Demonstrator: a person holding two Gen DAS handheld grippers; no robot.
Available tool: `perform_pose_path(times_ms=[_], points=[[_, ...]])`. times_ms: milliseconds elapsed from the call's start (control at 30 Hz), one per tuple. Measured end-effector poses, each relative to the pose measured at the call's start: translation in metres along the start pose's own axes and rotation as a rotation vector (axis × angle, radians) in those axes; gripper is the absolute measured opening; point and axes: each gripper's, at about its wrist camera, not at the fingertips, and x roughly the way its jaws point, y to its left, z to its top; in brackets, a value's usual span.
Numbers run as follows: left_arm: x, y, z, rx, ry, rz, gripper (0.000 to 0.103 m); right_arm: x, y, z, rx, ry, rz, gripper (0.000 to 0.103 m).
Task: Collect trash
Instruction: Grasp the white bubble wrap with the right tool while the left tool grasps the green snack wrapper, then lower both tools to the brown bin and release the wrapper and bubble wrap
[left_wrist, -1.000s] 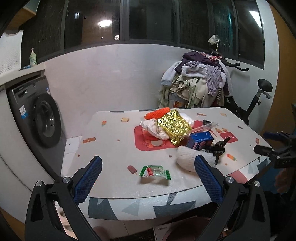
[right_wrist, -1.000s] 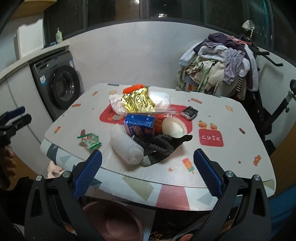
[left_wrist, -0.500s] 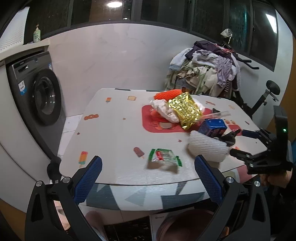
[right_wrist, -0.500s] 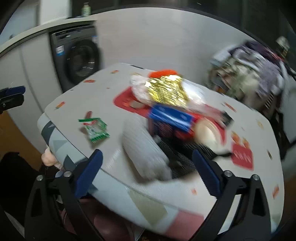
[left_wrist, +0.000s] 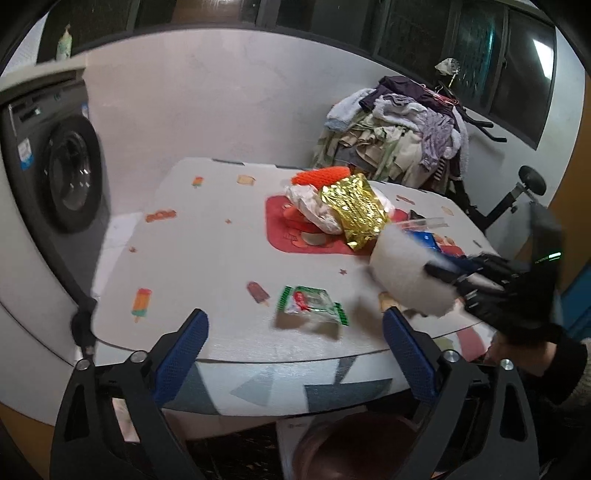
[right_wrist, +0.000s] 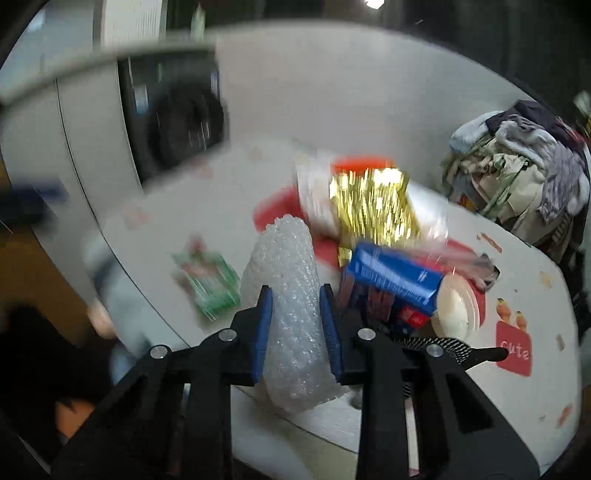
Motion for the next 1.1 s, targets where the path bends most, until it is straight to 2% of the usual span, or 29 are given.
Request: perform_pose_path(times_ms=[100, 167, 233, 267, 367, 433, 567, 667, 700, 767, 800, 833, 967, 1100], points=[[0.012, 0.002, 0.0, -0.039, 0.036, -0.045, 0.083, -0.024, -0.011, -0.003, 0.068, -0.041, -0.019, 0.029], [0.02, 0.003, -0.001, -0.07, 0.066, -0.095, 0.078, -0.033, -0.02, -0.012, 0.103, -0.031, -0.038, 0.029], [0.036, 0.009, -0.003, -0.138, 0.117, -0.15, 0.069, -0.036, -0.025, -0.02, 0.116, -0.013, -0.059, 0.029], [0.043, 0.012, -0.003, -0.179, 0.137, -0.175, 0.068, -0.038, -0.028, -0.025, 0.128, -0.005, -0.063, 0.029], [0.076, 0.027, -0.009, -0.373, 0.203, -0.275, 0.06, -0.044, -0.029, -0.037, 0.143, 0.006, -0.07, 0.028], [0.095, 0.031, -0.012, -0.457, 0.235, -0.293, 0.057, -0.045, -0.028, -0.043, 0.136, 0.012, -0.079, 0.028], [0.126, 0.036, -0.012, -0.545, 0.279, -0.293, 0.053, -0.046, -0.032, -0.051, 0.147, 0.021, -0.083, 0.028], [0.144, 0.032, -0.004, -0.518, 0.287, -0.242, 0.053, -0.051, -0.034, -0.052, 0.156, 0.013, -0.085, 0.028], [0.15, 0.033, -0.003, -0.506, 0.29, -0.222, 0.05, -0.053, -0.034, -0.053, 0.159, 0.01, -0.085, 0.028], [0.16, 0.035, -0.003, -0.497, 0.3, -0.208, 0.038, -0.055, -0.035, -0.052, 0.165, 0.007, -0.086, 0.028], [0.166, 0.035, -0.004, -0.483, 0.312, -0.192, 0.023, -0.057, -0.036, -0.052, 0.169, 0.005, -0.088, 0.028], [0.17, 0.035, -0.005, -0.463, 0.325, -0.172, 0.015, -0.058, -0.037, -0.053, 0.175, 0.004, -0.091, 0.028], [0.171, 0.033, -0.009, -0.388, 0.325, -0.147, 0.009, -0.066, -0.039, -0.054, 0.196, -0.007, -0.095, 0.028], [0.15, 0.024, -0.008, -0.272, 0.307, -0.146, 0.008, -0.071, -0.039, -0.056, 0.216, -0.01, -0.091, 0.028]])
